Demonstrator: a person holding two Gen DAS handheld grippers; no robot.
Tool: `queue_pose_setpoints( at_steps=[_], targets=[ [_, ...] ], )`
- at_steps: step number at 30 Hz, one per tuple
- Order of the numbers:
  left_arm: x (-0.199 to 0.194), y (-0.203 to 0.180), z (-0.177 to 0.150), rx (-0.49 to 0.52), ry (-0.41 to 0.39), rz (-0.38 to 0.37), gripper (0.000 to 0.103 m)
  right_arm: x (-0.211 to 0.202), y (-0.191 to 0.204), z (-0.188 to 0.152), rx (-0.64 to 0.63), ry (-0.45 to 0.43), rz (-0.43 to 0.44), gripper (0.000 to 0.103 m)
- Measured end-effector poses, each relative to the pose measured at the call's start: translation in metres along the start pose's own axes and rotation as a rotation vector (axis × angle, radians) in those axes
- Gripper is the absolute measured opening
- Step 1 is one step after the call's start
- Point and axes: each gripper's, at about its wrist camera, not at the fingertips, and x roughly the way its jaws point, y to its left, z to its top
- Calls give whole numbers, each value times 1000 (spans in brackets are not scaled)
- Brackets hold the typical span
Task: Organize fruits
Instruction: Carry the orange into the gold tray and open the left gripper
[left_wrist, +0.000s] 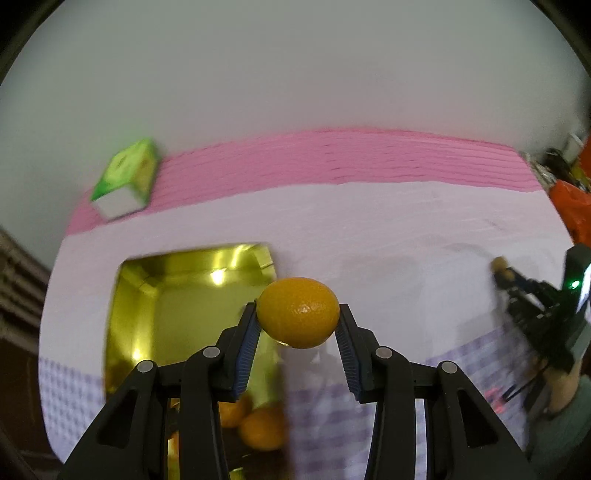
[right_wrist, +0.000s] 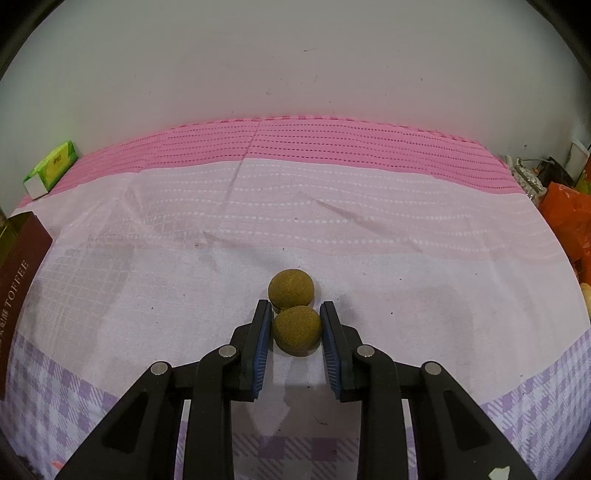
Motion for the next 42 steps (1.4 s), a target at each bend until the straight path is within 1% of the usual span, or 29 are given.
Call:
queue_pose_setpoints(
  at_steps=[3, 6, 9, 13, 17, 23, 28, 32, 39, 42],
  targets=[
    [3, 32, -15, -44, 18, 32, 42, 0, 0, 0, -3, 0, -4, 26],
    [5, 58, -28, -89, 36, 42, 42, 0, 0, 0, -6, 0, -8, 26],
    [9, 73, -37, -115, 46, 49, 42, 0, 1, -1, -9, -1, -12, 25],
    [14, 84, -47, -128, 60, 44, 42, 0, 2, 0, -12, -1, -19, 25],
    [20, 88, -51, -125, 72, 47, 42, 0, 3, -1, -14, -1, -24, 25],
    [23, 94, -58, -120, 79, 29, 42, 0, 5, -1, -26, -2, -39, 25],
    [28, 90, -68, -109, 98, 14, 42, 0, 5, -1, -24, -2, -38, 25],
    [27, 82, -72, -73, 84, 17, 42, 0, 6, -2, -26, -3, -43, 25],
    [27, 82, -75, -65, 57, -10, 42, -1, 8, -2, -35, -4, -54, 25],
    [27, 80, -76, -53, 43, -3, 42, 0, 8, -2, -39, -4, -60, 25]
  ],
)
